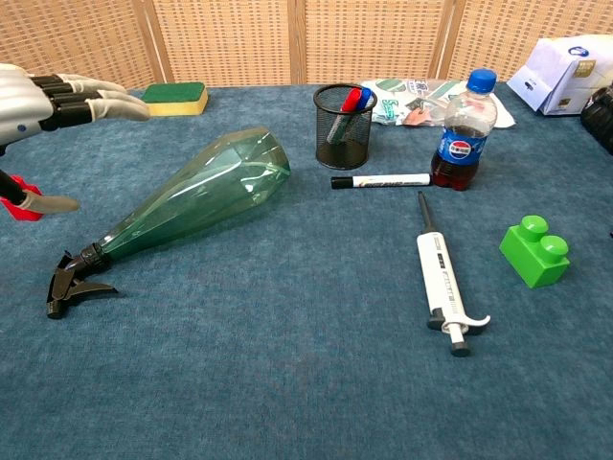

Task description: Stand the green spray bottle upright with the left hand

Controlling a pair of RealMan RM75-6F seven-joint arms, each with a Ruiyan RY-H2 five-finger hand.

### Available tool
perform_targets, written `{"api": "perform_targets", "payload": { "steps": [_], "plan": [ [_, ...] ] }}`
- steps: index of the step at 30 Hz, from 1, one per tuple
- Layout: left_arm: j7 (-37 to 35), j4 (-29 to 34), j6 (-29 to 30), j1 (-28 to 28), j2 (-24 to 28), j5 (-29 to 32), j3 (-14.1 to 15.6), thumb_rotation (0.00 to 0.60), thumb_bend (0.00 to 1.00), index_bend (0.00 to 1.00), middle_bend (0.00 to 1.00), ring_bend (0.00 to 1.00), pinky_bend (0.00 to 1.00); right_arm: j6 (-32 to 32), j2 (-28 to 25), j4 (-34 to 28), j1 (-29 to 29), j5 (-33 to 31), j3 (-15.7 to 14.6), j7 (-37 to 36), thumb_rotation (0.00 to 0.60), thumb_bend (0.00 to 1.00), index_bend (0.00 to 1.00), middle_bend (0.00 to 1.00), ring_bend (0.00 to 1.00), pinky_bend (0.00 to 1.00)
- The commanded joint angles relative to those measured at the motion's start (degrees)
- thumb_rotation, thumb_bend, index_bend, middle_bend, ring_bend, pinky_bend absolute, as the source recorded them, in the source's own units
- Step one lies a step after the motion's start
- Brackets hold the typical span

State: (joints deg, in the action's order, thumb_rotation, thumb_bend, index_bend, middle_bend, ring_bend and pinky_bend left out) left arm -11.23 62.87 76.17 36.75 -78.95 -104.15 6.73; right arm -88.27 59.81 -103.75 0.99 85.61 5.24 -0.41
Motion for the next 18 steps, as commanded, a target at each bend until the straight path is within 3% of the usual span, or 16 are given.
{"api": "perform_targets", "payload": {
  "steps": [1, 6, 10, 18],
  "plan": [
    [-3.1, 12.8, -6.3, 1.9, 6.2, 4.6, -1.5, 0.6, 0.28, 0.0, 0.0, 0.0, 0.18, -0.2, 0.0, 0.3, -0.2, 0.0, -0.1, -0.4, 0.6, 0.56, 0.22, 0.22, 0.06, 0.14],
    [0.4, 20.5, -11.3, 3.2, 9.4, 9.0, -3.4, 0.6, 0.28, 0.0, 0.01, 0.01, 0.23, -0.6, -0.1, 0.7, -0.6, 0.0, -0.3, -1.1, 0.6, 0.56, 0.22, 0.22, 0.06, 0.14],
    [6.9, 27.7, -18.5, 4.2, 12.2, 16.8, -5.2, 0.6, 0.28, 0.0, 0.02, 0.0, 0.23, -0.7, 0.0, 1.2, -0.7, 0.0, -0.4, -1.8, 0.6, 0.56, 0.22, 0.22, 0.06, 0.14],
    [15.2, 32.5, -23.9, 5.9, 12.1, 26.1, -8.5, 0.6, 0.28, 0.02, 0.04, 0.01, 0.24, -0.8, -0.1, 1.8, -0.9, -0.2, -0.5, -2.7, 0.6, 0.56, 0.22, 0.22, 0.06, 0.14]
  ]
}}
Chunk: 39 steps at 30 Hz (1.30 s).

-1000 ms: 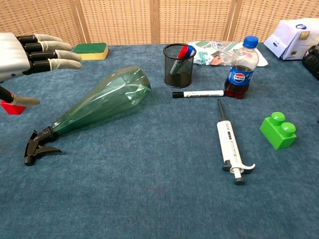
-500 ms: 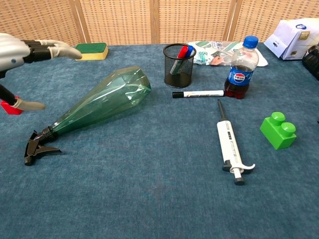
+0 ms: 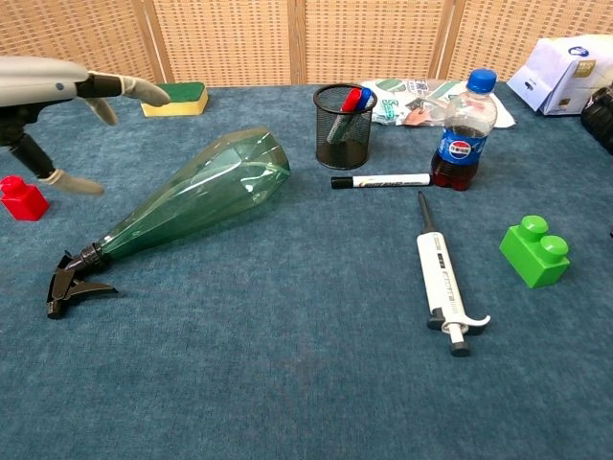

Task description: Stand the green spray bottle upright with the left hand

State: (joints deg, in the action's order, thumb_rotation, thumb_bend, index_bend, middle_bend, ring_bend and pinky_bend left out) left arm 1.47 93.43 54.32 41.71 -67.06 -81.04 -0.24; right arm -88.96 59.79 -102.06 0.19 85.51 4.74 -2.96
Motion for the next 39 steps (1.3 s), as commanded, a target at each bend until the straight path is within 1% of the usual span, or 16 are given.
{"api": "perform_targets", "payload": {
  "steps": [1, 5, 8, 11, 13, 15, 16, 20, 25, 27, 29, 30, 34, 39],
  "plan": [
    [2.9, 2.3, -2.6, 1.2, 0.2, 3.7, -1.9, 0.6, 0.28, 0.03, 0.04, 0.01, 0.24, -0.2, -0.1, 0.2, -0.1, -0.1, 0.0, -0.3, 0.6, 0.56, 0.22, 0.22, 0.06, 0.14],
    [2.5, 3.3, -4.6, 2.3, 0.2, 4.8, -3.0, 0.6, 0.28, 0.05, 0.07, 0.01, 0.22, -0.2, -0.1, 0.5, -0.2, -0.1, 0.0, -0.7, 0.6, 0.56, 0.22, 0.22, 0.06, 0.14],
    [0.9, 3.7, -6.0, 3.2, 0.3, 3.7, -3.3, 0.6, 0.28, 0.05, 0.08, 0.02, 0.2, -0.2, -0.1, 0.6, -0.3, -0.1, -0.1, -1.0, 0.6, 0.56, 0.22, 0.22, 0.06, 0.14],
    [-1.1, 4.0, -7.4, 4.1, 0.4, 2.0, -3.4, 0.6, 0.28, 0.05, 0.07, 0.02, 0.21, -0.2, 0.0, 0.9, -0.3, -0.2, -0.1, -1.4, 0.6, 0.56, 0.22, 0.22, 0.06, 0.14],
    [1.1, 4.2, -7.4, 4.3, 0.5, 2.4, -3.4, 0.6, 0.28, 0.04, 0.07, 0.02, 0.22, -0.2, 0.0, 1.1, -0.3, -0.3, 0.0, -1.6, 0.6, 0.56, 0.22, 0.22, 0.06, 0.14],
    [4.9, 4.3, -6.0, 3.9, -0.2, 3.9, -3.6, 0.6, 0.28, 0.02, 0.06, 0.02, 0.23, -0.1, 0.0, 1.3, -0.3, -0.3, 0.0, -2.0, 0.6, 0.56, 0.22, 0.22, 0.06, 0.14],
    [7.1, 4.7, -6.0, 3.7, -0.6, 5.8, -3.7, 0.6, 0.28, 0.01, 0.06, 0.02, 0.23, 0.0, 0.1, 1.5, -0.3, -0.4, -0.1, -2.2, 0.6, 0.56, 0.22, 0.22, 0.06, 0.14],
    [12.1, 5.9, -7.3, 4.5, -2.5, 14.4, -4.6, 0.6, 0.28, 0.0, 0.05, 0.0, 0.23, 0.4, 0.2, 2.0, -0.2, -0.2, -0.1, -3.1, 0.6, 0.56, 0.22, 0.22, 0.06, 0.14],
    [19.1, 5.6, -6.2, 6.5, -5.5, 22.4, -5.6, 0.6, 0.28, 0.0, 0.04, 0.0, 0.24, 0.0, 0.3, 2.6, -0.5, -0.2, -0.3, -4.3, 0.6, 0.56, 0.22, 0.22, 0.06, 0.14],
    [21.6, 5.3, -5.8, 7.4, -6.5, 25.8, -5.9, 0.6, 0.28, 0.0, 0.03, 0.0, 0.24, -0.4, 0.3, 2.9, -0.8, -0.3, -0.3, -5.1, 0.6, 0.56, 0.22, 0.22, 0.06, 0.14],
    [23.0, 3.5, -6.7, 9.0, -8.9, 31.2, -6.6, 0.6, 0.28, 0.0, 0.03, 0.0, 0.24, -0.6, 0.3, 3.5, -1.1, -0.3, -0.5, -6.3, 0.6, 0.56, 0.22, 0.22, 0.06, 0.14],
    [23.7, 3.0, -6.8, 9.6, -9.5, 32.8, -6.7, 0.6, 0.28, 0.0, 0.02, 0.0, 0.24, -0.7, 0.3, 3.6, -1.2, -0.2, -0.5, -6.6, 0.6, 0.56, 0.22, 0.22, 0.06, 0.14],
    [25.3, 1.8, -7.4, 11.4, -11.5, 37.5, -6.9, 0.6, 0.28, 0.0, 0.02, 0.0, 0.24, -1.0, 0.3, 4.0, -1.5, 0.0, -0.5, -7.9, 0.6, 0.56, 0.22, 0.22, 0.06, 0.14],
    [26.0, -0.1, -7.4, 13.0, -13.7, 39.8, -7.0, 0.6, 0.28, 0.0, 0.02, 0.0, 0.24, -1.3, 0.0, 4.4, -1.7, 0.2, -0.6, -8.8, 0.6, 0.56, 0.22, 0.22, 0.06, 0.14]
  ]
}}
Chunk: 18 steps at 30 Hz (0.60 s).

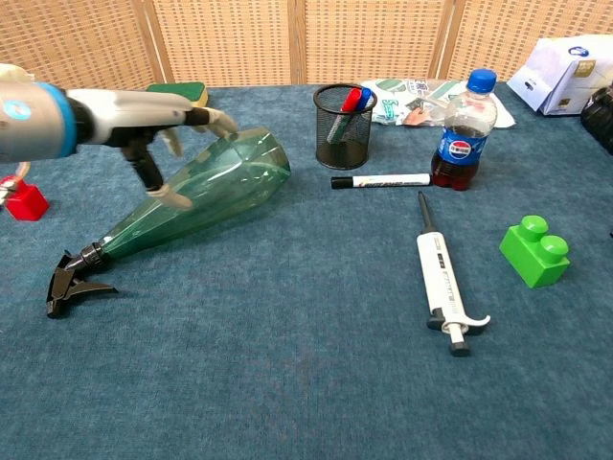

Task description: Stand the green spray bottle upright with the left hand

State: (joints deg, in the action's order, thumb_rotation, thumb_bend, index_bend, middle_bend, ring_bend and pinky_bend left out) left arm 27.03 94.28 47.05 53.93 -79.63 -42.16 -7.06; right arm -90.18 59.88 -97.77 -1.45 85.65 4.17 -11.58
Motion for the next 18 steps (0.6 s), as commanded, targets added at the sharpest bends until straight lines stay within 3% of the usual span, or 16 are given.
{"api": "perform_targets", "payload": {
  "steps": [1, 7, 11, 14, 18],
  "plan": [
    [0.5, -1.4, -0.2, 1.0, -1.5, 1.3, -0.1, 0.6, 0.28, 0.0, 0.02, 0.0, 0.24, 0.0, -0.1, 0.1, -0.1, 0.0, -0.1, -0.3, 0.6, 0.56, 0.22, 0.22, 0.06, 0.14],
    [1.2, -4.3, 0.3, 2.1, -4.5, 3.5, 0.2, 0.6, 0.28, 0.0, 0.02, 0.0, 0.24, 0.0, 0.0, 0.3, -0.3, 0.0, -0.1, -0.8, 0.6, 0.56, 0.22, 0.22, 0.06, 0.14],
    [1.6, -5.4, 2.2, 2.1, -6.0, 4.5, 0.3, 0.6, 0.28, 0.02, 0.04, 0.0, 0.3, -0.6, -0.1, 0.5, -0.6, -0.1, 0.0, -1.5, 0.6, 0.56, 0.22, 0.22, 0.06, 0.14],
    [1.9, -5.6, 4.6, 1.5, -7.0, 4.5, 0.5, 0.6, 0.28, 0.09, 0.09, 0.05, 0.39, -0.8, -0.1, 0.7, -0.8, 0.0, -0.1, -2.0, 0.6, 0.56, 0.22, 0.22, 0.06, 0.14],
    [2.7, -6.3, 7.1, 0.8, -8.6, 4.2, 0.9, 0.6, 0.3, 0.26, 0.19, 0.19, 0.58, -1.0, -0.1, 0.7, -0.9, 0.3, 0.0, -2.7, 0.6, 0.56, 0.22, 0.22, 0.06, 0.14]
  ]
}}
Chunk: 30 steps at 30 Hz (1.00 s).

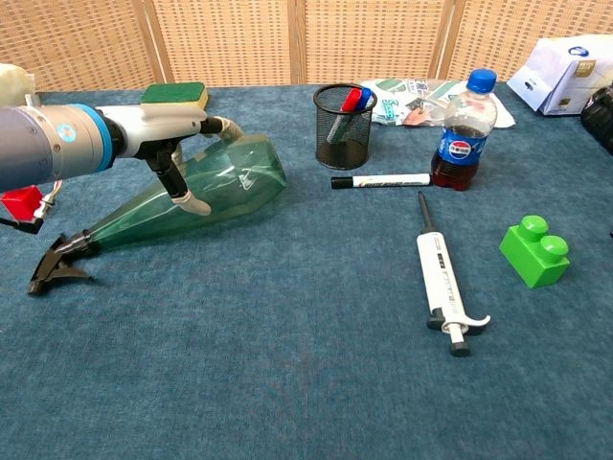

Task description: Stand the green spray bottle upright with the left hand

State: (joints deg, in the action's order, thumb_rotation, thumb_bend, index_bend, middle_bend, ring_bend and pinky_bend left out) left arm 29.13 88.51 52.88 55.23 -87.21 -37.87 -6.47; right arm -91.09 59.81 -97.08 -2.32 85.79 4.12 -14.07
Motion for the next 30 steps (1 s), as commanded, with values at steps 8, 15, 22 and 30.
{"api": "perform_targets", "payload": {
  "steps": [8, 15, 22, 30],
  "plan": [
    [-0.9, -2.3, 4.3, -2.3, -2.1, -0.1, -1.6, 0.6, 0.35, 0.46, 0.4, 0.44, 0.73, -0.9, -0.2, -0.1, -0.4, 0.7, 0.0, -1.0, 0.6, 0.56, 0.22, 0.22, 0.06, 0.14],
    [-4.0, 0.1, 5.2, -4.1, 0.7, 5.0, -5.9, 0.6, 0.35, 0.46, 0.41, 0.45, 0.75, -0.7, 0.1, 0.3, -0.4, 1.1, -0.3, -1.4, 0.6, 0.56, 0.22, 0.22, 0.06, 0.14],
    [-3.4, 4.8, 5.8, -4.6, 5.6, 18.0, -10.2, 0.6, 0.35, 0.44, 0.41, 0.44, 0.83, 0.3, 0.5, 1.1, 0.1, 1.3, -0.4, -2.2, 0.6, 0.56, 0.22, 0.22, 0.06, 0.14],
    [-4.2, 4.8, 2.8, -3.0, 8.8, 42.0, -16.4, 0.6, 0.36, 0.4, 0.39, 0.41, 0.83, 1.6, 1.0, 2.2, 0.7, 1.4, -0.6, -3.4, 0.6, 0.56, 0.22, 0.22, 0.06, 0.14]
  ]
}}
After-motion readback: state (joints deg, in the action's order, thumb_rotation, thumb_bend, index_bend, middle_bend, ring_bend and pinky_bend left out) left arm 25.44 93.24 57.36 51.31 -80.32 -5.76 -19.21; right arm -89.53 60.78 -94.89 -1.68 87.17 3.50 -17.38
